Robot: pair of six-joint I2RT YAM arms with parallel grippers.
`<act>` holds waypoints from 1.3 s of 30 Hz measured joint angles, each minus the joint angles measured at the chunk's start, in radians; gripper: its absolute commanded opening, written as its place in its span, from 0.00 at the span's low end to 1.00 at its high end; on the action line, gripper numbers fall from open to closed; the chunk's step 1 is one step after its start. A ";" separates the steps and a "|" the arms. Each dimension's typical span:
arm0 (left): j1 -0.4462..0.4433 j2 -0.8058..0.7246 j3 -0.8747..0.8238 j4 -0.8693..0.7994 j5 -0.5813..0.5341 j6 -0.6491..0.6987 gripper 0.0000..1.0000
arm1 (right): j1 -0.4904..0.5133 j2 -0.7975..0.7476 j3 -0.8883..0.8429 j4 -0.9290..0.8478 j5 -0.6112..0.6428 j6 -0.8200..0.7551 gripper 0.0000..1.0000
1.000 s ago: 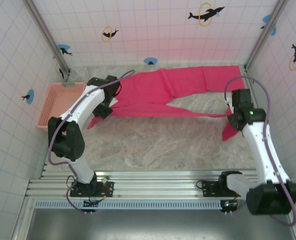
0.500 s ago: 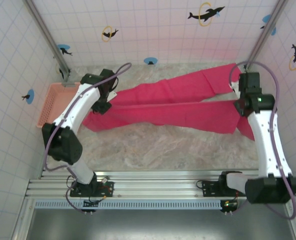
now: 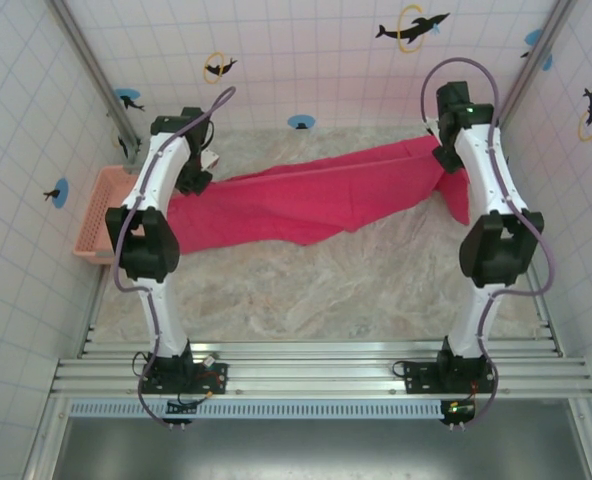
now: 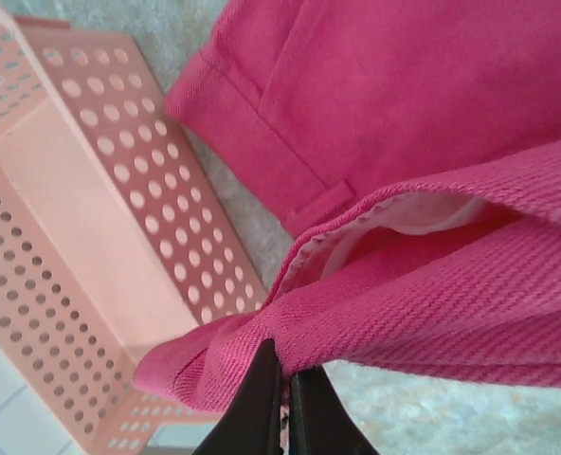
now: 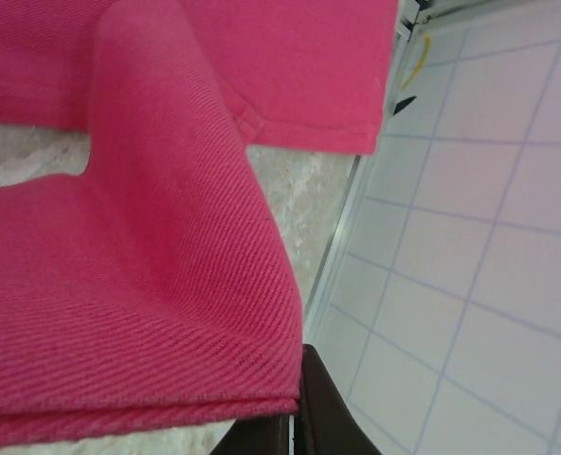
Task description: Roll up the long pants
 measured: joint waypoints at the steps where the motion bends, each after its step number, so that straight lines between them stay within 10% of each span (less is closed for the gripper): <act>1: 0.000 0.028 0.024 0.003 -0.002 0.008 0.00 | 0.000 0.048 0.043 -0.005 0.006 0.000 0.00; 16: 0.000 0.428 0.402 0.083 -0.069 0.075 0.00 | 0.034 0.556 0.495 0.007 0.143 -0.041 0.00; 19: 0.000 0.446 0.402 0.124 -0.108 0.087 0.21 | 0.049 0.584 0.510 0.054 0.157 -0.045 0.00; 22: 0.005 0.450 0.402 0.187 -0.171 0.092 0.57 | 0.059 0.595 0.538 0.113 0.171 -0.047 0.19; 24: 0.011 0.452 0.407 0.228 -0.210 0.093 0.75 | 0.064 0.598 0.558 0.158 0.179 -0.048 0.49; 28: 0.016 0.459 0.423 0.302 -0.278 0.104 0.94 | 0.069 0.620 0.620 0.237 0.195 -0.039 0.88; 39: -0.093 0.332 0.243 0.356 -0.243 -0.002 0.97 | 0.017 0.472 0.543 0.093 0.209 0.172 0.89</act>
